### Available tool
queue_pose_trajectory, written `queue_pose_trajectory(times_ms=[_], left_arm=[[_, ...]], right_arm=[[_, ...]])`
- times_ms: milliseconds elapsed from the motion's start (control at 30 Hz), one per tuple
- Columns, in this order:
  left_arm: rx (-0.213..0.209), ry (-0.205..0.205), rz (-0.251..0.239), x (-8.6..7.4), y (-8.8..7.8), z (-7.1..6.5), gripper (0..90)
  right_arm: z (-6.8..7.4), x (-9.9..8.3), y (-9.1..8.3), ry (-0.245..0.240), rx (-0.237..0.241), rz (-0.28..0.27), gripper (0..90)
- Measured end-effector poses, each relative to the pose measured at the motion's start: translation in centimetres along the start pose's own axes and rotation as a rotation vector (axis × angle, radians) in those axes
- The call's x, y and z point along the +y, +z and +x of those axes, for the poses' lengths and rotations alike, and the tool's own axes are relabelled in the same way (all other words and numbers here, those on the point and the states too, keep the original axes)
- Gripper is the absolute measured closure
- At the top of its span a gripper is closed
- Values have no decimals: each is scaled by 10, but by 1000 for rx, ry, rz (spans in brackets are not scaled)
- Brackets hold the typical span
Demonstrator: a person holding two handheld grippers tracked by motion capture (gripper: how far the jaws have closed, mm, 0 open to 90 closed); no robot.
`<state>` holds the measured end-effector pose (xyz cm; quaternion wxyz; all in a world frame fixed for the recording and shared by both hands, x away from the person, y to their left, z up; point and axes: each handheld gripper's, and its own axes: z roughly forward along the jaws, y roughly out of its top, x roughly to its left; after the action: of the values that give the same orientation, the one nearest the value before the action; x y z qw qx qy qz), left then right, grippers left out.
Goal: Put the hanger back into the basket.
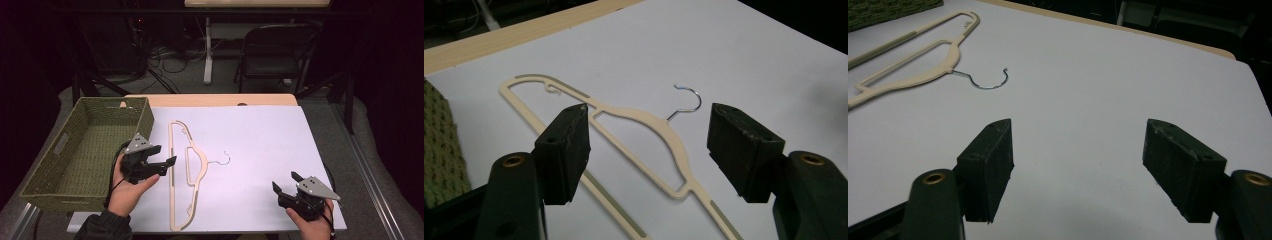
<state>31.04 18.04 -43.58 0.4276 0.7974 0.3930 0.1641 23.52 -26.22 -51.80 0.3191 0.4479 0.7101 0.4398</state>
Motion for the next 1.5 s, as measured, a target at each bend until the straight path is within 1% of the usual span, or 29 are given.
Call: queue_pose_trajectory(times_ms=[167, 200, 233, 267, 300, 333, 367, 400, 433, 467, 500, 567, 667, 700, 767, 933, 1033, 1067, 1133, 1167, 1267, 1300, 1333, 1367, 1400, 1467, 1500], left_arm=[[-14, 0, 49, 2, 13, -4, 349], [-15, 6, 60, 2, 15, -5, 355], [-17, 8, 67, 2, 18, -6, 376], [-29, 4, 80, 2, 24, -7, 382], [-37, 0, 95, 1, 27, -8, 393], [-37, 0, 95, 1, 27, -8, 418], [-55, -5, 125, 1, 34, -9, 423], [-55, -5, 125, 1, 34, -9, 424], [-49, -2, 135, 1, 37, -11, 424], [-49, 10, 163, 1, 43, -12, 424], [-49, 10, 163, 1, 43, -12, 424], [-42, 22, 184, 1, 49, -15, 432], [-52, 31, 209, 1, 56, -18, 440], [-65, 34, 225, 2, 61, -20, 447], [-70, 28, 229, 2, 63, -21, 449], [-89, 13, 259, 3, 74, -22, 471], [-93, 14, 300, 3, 84, -24, 475], [-94, 17, 311, 4, 86, -25, 475], [-102, 12, 327, 5, 90, -26, 477], [-102, 12, 327, 5, 90, -26, 477], [-110, 12, 369, 8, 97, -27, 476], [-110, 12, 369, 8, 97, -27, 476], [-110, 11, 380, 8, 99, -27, 476], [-107, 12, 404, 11, 102, -28, 476], [-107, 8, 417, 12, 103, -28, 476], [-116, 4, 443, 14, 106, -28, 475], [-116, 4, 443, 14, 106, -28, 475]], right_arm=[[0, 0, 0, 1, 1, 1, 283], [0, 0, 0, 2, 1, 1, 284], [0, 0, 0, 1, 1, 5, 283], [0, 0, 0, 1, 1, 4, 284], [0, 0, 0, -1, 1, 3, 283], [0, -1, 0, 1, 1, 1, 283], [0, 0, 0, 1, 2, 4, 283], [-1, -1, 0, 0, 2, 3, 284], [-1, -1, 1, 0, 3, 5, 283], [-1, 0, 0, -2, 5, 14, 283], [-1, -1, 0, -2, 5, 14, 283], [-1, -1, 0, -2, 5, 14, 283], [-1, -1, 0, -4, 5, 16, 283], [-1, -1, 0, -3, 5, 17, 283], [-1, -1, 1, -3, 6, 14, 284], [-1, -1, 1, -4, 7, 16, 284], [-2, -1, 1, -5, 8, 17, 284], [-2, -1, 2, -4, 7, 9, 283], [-2, -1, 2, -4, 7, 9, 284], [-2, -1, 2, -4, 7, 9, 284], [-2, -2, 2, -4, 9, 9, 283], [-2, -2, 2, -4, 10, 10, 284], [-2, -2, 2, -3, 10, 14, 284], [-2, -2, 2, -5, 10, 14, 284], [-2, -2, 2, -4, 11, 15, 284], [-2, -2, 2, -4, 13, 15, 283], [-2, -2, 2, -4, 14, 17, 284]])
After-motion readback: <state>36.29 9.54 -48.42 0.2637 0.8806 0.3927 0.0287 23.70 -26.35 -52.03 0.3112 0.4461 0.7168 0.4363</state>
